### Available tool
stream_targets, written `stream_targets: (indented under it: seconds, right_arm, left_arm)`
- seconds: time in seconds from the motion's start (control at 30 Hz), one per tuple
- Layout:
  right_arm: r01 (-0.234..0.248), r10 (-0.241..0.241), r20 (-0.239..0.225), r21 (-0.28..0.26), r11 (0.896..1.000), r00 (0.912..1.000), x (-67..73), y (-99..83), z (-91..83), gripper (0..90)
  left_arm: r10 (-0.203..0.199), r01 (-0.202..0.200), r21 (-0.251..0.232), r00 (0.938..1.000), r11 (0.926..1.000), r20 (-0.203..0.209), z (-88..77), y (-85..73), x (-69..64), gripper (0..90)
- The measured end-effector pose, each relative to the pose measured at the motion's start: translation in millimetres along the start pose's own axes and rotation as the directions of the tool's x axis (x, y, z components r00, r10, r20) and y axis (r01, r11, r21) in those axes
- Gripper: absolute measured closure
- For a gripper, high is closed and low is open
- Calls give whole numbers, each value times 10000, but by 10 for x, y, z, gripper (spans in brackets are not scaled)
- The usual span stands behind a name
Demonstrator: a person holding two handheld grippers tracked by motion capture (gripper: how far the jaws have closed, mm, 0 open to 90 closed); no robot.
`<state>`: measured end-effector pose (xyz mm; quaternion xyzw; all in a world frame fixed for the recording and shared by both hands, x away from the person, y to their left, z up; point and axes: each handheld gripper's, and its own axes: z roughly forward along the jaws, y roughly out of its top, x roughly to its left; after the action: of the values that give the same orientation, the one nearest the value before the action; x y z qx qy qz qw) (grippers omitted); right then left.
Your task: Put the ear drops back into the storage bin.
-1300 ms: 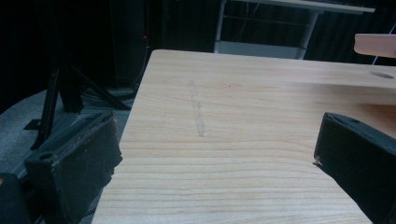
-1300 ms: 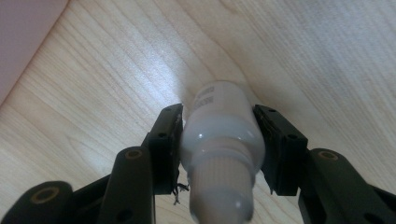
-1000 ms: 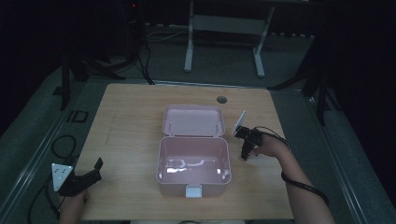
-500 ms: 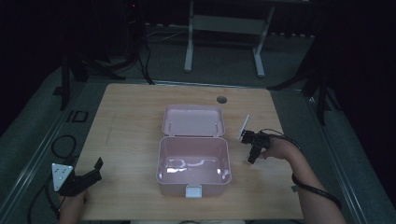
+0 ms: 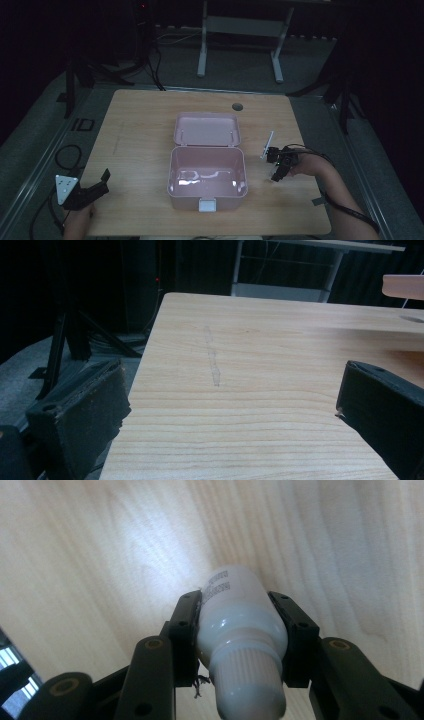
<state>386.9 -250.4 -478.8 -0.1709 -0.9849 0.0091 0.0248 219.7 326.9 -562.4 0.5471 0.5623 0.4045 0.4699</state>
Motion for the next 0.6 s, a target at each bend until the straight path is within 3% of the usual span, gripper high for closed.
stream_targets:
  seconds: [0.17, 0.23, 0.3, 0.37, 0.5, 0.6]
  right_arm:
    - [581, -582, -98, -132, 9982, 9983, 61, -66, -3, 595]
    - [1039, -1040, -17, -290, 9942, 9946, 101, -92, -6, 594]
    - [1366, -1378, -221, -493, 9894, 9902, 138, -119, -8, 594]
    - [1618, -1621, -64, -354, 9862, 9867, 179, -134, -11, 594]
    - [2182, -2184, 325, 96, 9758, 9753, 273, -153, -15, 595]
    - [2684, -2696, 576, 269, 9629, 9613, 349, -154, -26, 595]
  left_arm:
    - [-5, 5, -2, 10000, 10000, -6, -1, 0, 1, 5]
    - [-6, 6, 0, 10000, 10000, -7, -1, 0, 0, 5]
    - [-7, 7, 3, 10000, 10000, -4, 0, 0, 0, 5]
    - [-9, 9, -6, 10000, 10000, -21, 0, 0, -1, 5]
    - [3, -3, -20, 10000, 10000, -44, 0, -1, -3, 5]
    - [-8, 8, -3, 10000, 10000, -46, 1, 0, -1, 5]
